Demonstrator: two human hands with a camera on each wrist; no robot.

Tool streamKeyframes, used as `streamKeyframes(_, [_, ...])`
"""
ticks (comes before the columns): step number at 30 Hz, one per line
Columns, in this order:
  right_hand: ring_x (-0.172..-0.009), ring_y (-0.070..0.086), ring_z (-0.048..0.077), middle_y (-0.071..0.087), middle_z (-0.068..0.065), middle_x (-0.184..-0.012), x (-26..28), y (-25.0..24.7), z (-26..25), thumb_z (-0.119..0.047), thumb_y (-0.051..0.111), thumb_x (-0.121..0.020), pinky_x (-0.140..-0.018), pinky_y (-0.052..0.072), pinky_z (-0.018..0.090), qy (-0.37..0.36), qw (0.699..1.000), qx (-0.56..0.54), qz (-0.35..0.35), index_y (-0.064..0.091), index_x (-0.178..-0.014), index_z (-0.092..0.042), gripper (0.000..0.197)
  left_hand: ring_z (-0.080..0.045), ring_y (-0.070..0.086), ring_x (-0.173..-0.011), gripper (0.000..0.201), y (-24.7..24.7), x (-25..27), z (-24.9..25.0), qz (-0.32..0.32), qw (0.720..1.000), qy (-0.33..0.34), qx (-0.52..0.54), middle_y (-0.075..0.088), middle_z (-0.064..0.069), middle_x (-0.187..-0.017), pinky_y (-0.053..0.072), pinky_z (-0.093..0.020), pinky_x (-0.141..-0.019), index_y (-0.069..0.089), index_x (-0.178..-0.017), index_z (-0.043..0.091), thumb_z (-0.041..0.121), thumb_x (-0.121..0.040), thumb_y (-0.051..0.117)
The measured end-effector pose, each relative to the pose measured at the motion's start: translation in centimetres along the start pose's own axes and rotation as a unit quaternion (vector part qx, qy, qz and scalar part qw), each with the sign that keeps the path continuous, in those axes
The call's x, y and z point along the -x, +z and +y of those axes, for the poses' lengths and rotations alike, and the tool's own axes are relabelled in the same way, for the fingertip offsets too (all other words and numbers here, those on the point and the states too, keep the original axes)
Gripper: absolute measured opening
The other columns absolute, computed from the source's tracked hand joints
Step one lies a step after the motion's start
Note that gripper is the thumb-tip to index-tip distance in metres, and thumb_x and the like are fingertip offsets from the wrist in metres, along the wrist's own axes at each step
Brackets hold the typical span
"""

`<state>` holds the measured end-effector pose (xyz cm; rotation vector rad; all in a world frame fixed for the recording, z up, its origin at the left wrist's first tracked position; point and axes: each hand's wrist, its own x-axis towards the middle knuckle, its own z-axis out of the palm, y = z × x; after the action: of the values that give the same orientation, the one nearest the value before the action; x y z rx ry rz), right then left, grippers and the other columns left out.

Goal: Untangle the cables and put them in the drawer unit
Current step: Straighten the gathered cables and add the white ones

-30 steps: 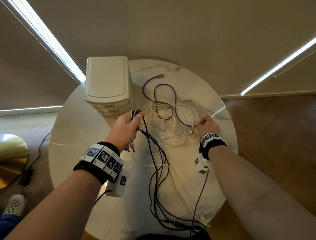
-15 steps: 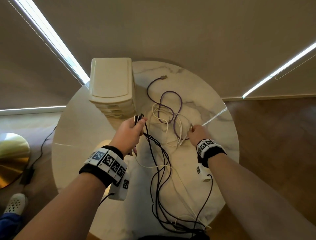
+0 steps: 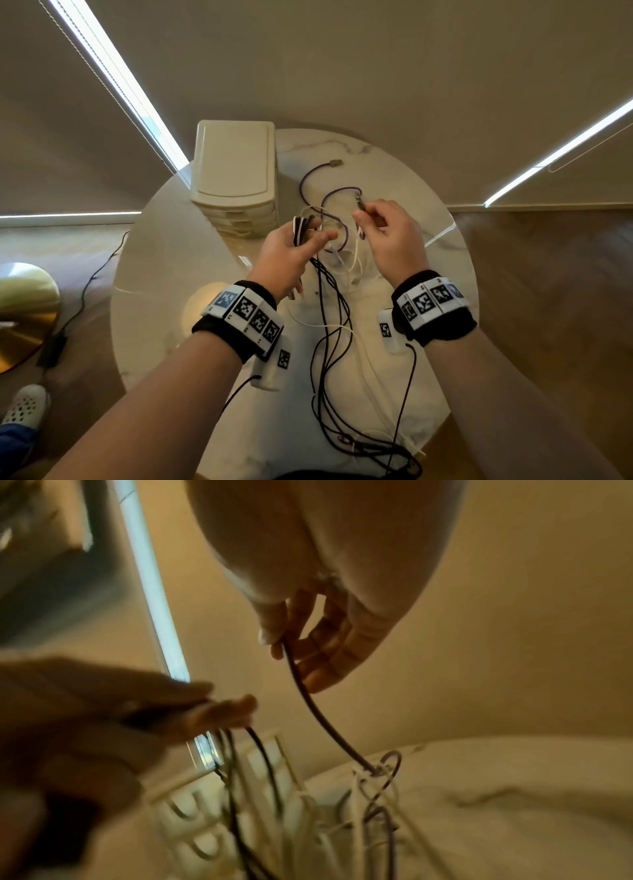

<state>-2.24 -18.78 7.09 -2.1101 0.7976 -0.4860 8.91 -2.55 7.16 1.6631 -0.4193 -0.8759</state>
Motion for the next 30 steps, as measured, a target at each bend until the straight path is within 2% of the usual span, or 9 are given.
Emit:
streamKeyframes(4, [-0.079,0.075,0.022,0.073,0.001,-0.081,1.3,-0.7,-3.2,-0.017,0.064,-0.1,-0.076,0.064,0.041,0.037,0.967,-0.252,-0.015,0.066,-0.093,-0.01,0.011,-0.012,0.035,-0.048,0.024,0.2,0.4,1.0,-0.047,0.997,-0.019,0.051,0.08,-0.007,-0.099,0.033,-0.026,-0.046,0.065,-0.117,0.011,0.031,-0.104,0.062])
streamKeyframes(8, [-0.084,0.075,0.028,0.072,0.015,-0.086,2.2,-0.7,-4.3,-0.004,0.066,-0.096,-0.076,0.063,0.038,0.099,0.922,-0.371,-0.051,0.065,-0.094,-0.003,0.003,-0.009,0.037,-0.048,0.014,0.1,0.9,1.4,-0.11,0.992,-0.024,0.055,0.072,0.007,-0.071,0.033,-0.021,-0.045,0.068,-0.113,0.01,0.017,-0.1,0.067])
streamKeyframes(12, [-0.087,0.072,0.025,0.072,0.014,-0.092,1.8,-0.4,-3.2,-0.013,0.064,-0.099,-0.081,0.061,0.037,0.123,0.924,-0.36,-0.034,0.067,-0.095,-0.011,0.005,0.006,0.06,-0.056,0.017,0.5,1.0,1.4,-0.098,0.993,0.029,-0.056,0.077,-0.005,-0.09,0.043,-0.008,-0.06,0.072,-0.111,0.007,0.019,-0.1,0.068])
streamKeyframes(16, [-0.105,0.067,0.011,0.073,-0.003,-0.108,1.8,0.6,-1.1,-0.007,0.052,-0.102,-0.094,0.053,0.028,0.069,0.955,-0.249,-0.148,0.069,-0.111,-0.018,0.023,-0.008,0.046,-0.046,0.019,0.5,0.3,1.6,0.0,1.0,0.015,0.027,0.071,0.001,-0.074,0.039,-0.022,-0.043,0.072,-0.097,0.012,0.027,-0.103,0.062])
streamKeyframes(18, [-0.106,0.068,0.006,0.074,-0.008,-0.106,2.2,1.4,-0.4,-0.007,0.058,-0.099,-0.097,0.051,0.023,0.05,0.952,-0.198,-0.23,0.069,-0.108,-0.026,0.024,-0.008,0.045,-0.044,0.018,0.3,0.1,2.1,0.015,0.998,0.015,0.053,0.07,-0.001,-0.073,0.036,-0.022,-0.039,0.071,-0.092,0.011,0.024,-0.102,0.064])
streamKeyframes(20, [-0.104,0.068,0.006,0.074,-0.012,-0.103,2.3,2.2,0.4,-0.018,0.064,-0.098,-0.099,0.051,0.029,0.057,0.959,-0.122,-0.251,0.069,-0.101,-0.032,0.015,-0.008,0.045,-0.043,0.018,0.1,0.1,2.7,0.011,0.998,0.026,0.058,0.07,-0.003,-0.073,0.037,-0.022,-0.038,0.07,-0.089,0.01,0.024,-0.101,0.067])
streamKeyframes(22, [-0.103,0.065,0.009,0.071,-0.012,-0.104,2.0,3.0,1.4,-0.024,0.064,-0.098,-0.1,0.049,0.035,0.052,0.97,-0.03,-0.234,0.071,-0.103,-0.029,0.01,-0.008,0.044,-0.041,0.018,0.0,0.2,3.2,0.019,0.997,0.03,0.067,0.069,-0.004,-0.072,0.039,-0.023,-0.037,0.069,-0.087,0.011,0.023,-0.1,0.068])
streamKeyframes(26, [-0.099,0.062,0.016,0.064,-0.005,-0.103,1.5,2.9,2.6,-0.026,0.061,-0.1,-0.087,0.044,0.026,0.049,0.987,0.061,-0.14,0.076,-0.114,-0.02,0.021,-0.014,0.035,-0.044,0.026,-0.9,0.5,3.3,0.028,0.993,0.019,0.117,0.071,-0.003,-0.076,0.039,-0.025,-0.035,0.069,-0.1,0.003,0.029,-0.099,0.069])
streamKeyframes(30, [-0.078,0.074,0.015,0.074,0.001,-0.086,0.5,0.0,-0.3,-0.019,0.064,-0.1,-0.075,0.063,0.032,0.107,0.986,-0.128,-0.016,0.071,-0.109,-0.014,0.013,-0.018,0.041,-0.044,0.034,-1.5,1.3,3.0,0.014,0.998,0.006,0.062,0.079,-0.007,-0.11,0.048,-0.037,-0.041,0.067,-0.122,0.006,0.031,-0.099,0.069])
